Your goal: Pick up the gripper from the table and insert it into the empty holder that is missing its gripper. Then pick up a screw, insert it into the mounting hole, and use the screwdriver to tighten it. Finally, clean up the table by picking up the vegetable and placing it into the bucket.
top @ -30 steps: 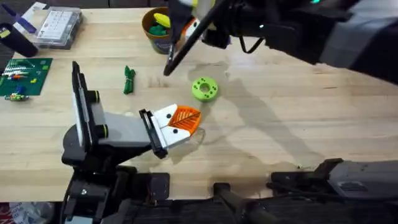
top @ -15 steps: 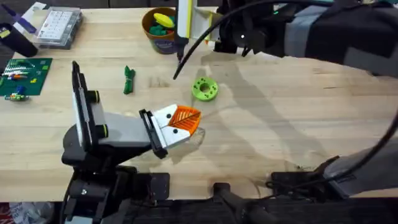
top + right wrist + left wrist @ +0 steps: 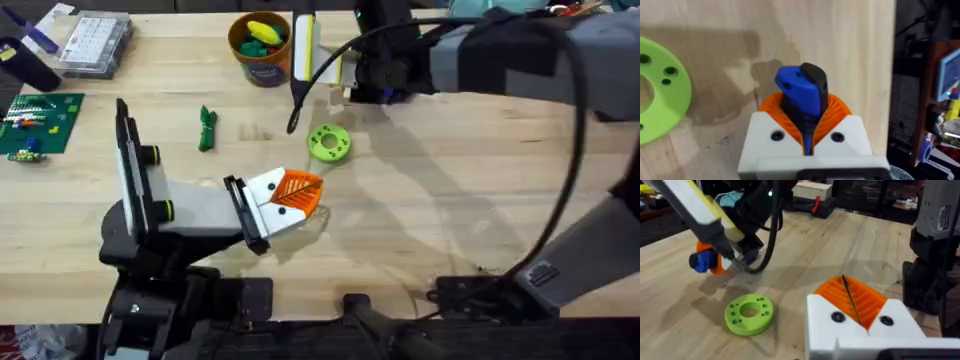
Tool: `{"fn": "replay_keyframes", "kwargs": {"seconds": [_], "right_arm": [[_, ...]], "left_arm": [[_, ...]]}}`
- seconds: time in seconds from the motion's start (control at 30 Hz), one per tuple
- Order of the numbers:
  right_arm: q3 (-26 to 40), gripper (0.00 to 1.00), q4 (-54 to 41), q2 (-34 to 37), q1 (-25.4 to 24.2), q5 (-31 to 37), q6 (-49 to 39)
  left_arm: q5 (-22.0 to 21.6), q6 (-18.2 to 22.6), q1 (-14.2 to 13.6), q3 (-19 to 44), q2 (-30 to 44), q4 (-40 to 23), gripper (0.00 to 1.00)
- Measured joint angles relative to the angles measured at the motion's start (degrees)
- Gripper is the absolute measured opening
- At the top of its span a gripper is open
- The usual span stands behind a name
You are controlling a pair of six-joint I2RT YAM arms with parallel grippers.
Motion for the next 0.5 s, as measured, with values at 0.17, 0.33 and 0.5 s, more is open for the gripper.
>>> {"fn": "replay_keyframes", "kwargs": {"seconds": [0.17,0.33,0.5], "right_arm": [[0.2,0.046,0.4,2.8,-0.2,1.0,-1.1],[0.5,0.046,0.5,3.5,-0.2,1.3,-1.3],[0.5,0.513,-0.4,3.6,-0.4,1.4,-1.3]], "left_arm": [[0.0,0.0,0.0,0.0,0.0,0.0,0.014],[0.0,0.0,0.0,0.0,0.0,0.0,0.014],[0.0,0.0,0.0,0.0,0.0,0.0,0.014]]}}
